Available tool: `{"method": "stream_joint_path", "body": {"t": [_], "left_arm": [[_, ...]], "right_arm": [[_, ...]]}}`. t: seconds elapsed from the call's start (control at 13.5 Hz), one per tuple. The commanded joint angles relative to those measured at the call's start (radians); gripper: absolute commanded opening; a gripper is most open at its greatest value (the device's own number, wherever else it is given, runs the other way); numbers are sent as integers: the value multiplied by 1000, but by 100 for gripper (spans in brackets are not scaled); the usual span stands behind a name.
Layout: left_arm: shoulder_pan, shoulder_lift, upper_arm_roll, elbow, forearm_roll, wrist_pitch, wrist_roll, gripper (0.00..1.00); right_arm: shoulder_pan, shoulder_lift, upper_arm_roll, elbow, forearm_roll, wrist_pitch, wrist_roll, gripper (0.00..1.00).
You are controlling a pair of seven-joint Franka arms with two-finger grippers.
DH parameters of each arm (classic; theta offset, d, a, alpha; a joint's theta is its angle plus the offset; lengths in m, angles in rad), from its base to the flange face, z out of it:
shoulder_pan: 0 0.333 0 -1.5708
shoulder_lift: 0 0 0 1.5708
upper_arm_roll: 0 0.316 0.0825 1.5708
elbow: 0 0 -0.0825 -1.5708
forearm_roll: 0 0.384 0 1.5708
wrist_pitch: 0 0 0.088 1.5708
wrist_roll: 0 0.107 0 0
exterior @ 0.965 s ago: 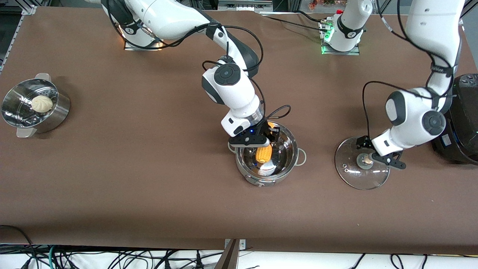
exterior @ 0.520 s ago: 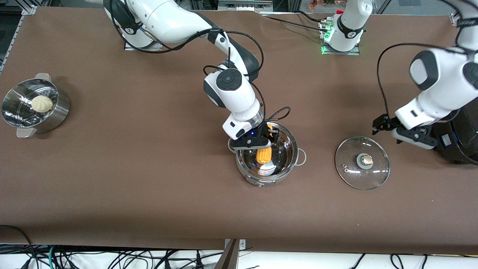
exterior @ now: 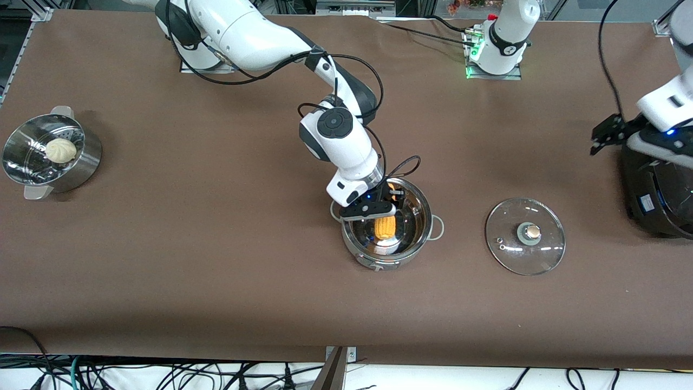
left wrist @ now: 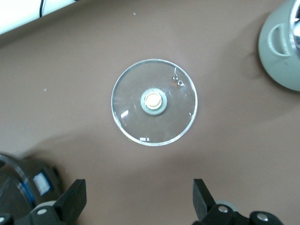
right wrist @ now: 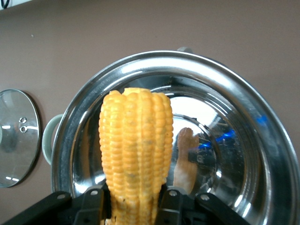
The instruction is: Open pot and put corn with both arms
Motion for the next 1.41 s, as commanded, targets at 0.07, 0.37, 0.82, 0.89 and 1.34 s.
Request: {"method": "stream_joint_path", "body": {"t": [0.07,0.37,0.82,0.89,1.34], "left_arm": [[19,23,-15,179,49,-232,-45,100],[19,60,-32,282,50,-363,-99,100],[12,114,-44,387,33,-431,-272,100],[14,114,-52,389,29,-429,-330,100],[2,130,-59,395,-13,-421,-516,100]], "right_arm": [[9,52,-8,50,-2,43,-11,8],[9,72,-8,45,-3,60,-11,14],[12,86,-8,32,-63,90,-5,100],[14,86,-8,27,-69,90,-5,100],[17,40,1,32,-68,-26,-4,100]]}}
